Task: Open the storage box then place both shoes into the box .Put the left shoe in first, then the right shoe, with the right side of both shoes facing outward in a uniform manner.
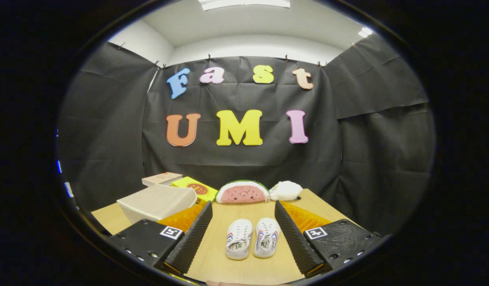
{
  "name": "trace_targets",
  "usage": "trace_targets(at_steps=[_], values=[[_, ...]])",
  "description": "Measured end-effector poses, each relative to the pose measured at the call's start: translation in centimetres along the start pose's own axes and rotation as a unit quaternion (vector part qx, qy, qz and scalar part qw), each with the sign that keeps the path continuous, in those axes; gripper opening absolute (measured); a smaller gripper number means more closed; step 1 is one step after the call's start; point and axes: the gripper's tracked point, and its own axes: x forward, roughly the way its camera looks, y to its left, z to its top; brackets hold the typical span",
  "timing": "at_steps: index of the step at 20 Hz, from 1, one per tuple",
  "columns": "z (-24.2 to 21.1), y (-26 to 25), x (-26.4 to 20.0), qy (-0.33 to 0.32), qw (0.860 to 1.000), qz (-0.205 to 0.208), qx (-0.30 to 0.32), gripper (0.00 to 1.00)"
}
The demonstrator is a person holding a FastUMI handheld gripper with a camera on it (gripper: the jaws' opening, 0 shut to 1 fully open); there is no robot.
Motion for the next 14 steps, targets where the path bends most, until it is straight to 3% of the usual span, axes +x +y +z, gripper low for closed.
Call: trace_targets(at_steps=[8,14], values=[[0.9,0.4,0.4,-0.017,0.999,0.027,0.008,0.95],[0.9,3.6,4.3,0.013,0.991,0.122,0.049,0.95]])
